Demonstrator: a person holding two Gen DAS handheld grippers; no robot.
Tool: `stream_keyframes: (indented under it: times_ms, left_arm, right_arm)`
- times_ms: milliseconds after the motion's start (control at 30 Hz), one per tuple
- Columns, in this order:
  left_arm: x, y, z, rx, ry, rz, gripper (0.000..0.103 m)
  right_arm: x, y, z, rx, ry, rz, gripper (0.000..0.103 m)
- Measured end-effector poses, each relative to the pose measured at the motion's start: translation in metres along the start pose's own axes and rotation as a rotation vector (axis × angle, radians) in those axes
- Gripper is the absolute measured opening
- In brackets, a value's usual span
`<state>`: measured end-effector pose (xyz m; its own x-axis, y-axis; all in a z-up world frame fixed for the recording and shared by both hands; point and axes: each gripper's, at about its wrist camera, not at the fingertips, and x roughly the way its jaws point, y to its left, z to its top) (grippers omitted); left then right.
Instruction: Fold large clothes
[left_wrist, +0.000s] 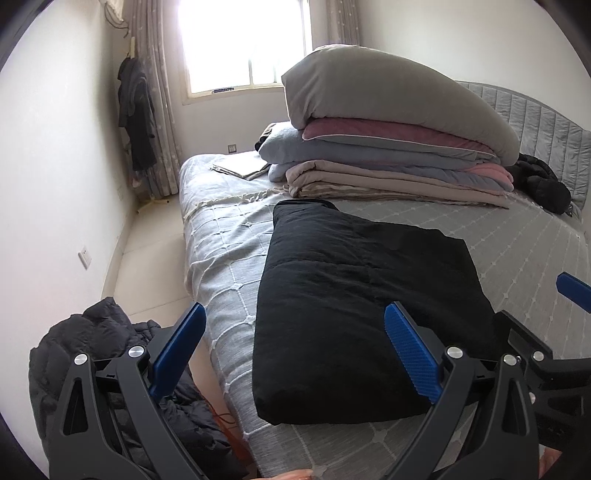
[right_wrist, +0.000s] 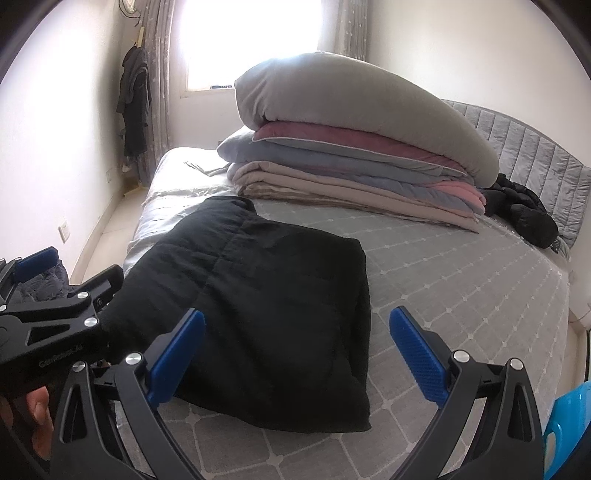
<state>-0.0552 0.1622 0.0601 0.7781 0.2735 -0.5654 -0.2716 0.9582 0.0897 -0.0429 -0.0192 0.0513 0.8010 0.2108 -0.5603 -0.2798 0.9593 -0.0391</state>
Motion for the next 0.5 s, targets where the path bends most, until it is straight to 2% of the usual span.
stream_keyframes:
  times_ms: [167, 500]
  left_arm:
    - [-0.002, 0.007, 0.001, -0.013, 0.003, -0.012, 0.094]
    - [-0.006, 0.012, -0.001, -0.019, 0.003, -0.020, 0.094]
  right_arm:
    - [-0.002, 0.003, 0.001, -0.001, -0.027, 0.000, 0.097]
    - [0.005, 0.011, -0.003, -0.019, -0.010, -0.001, 0.097]
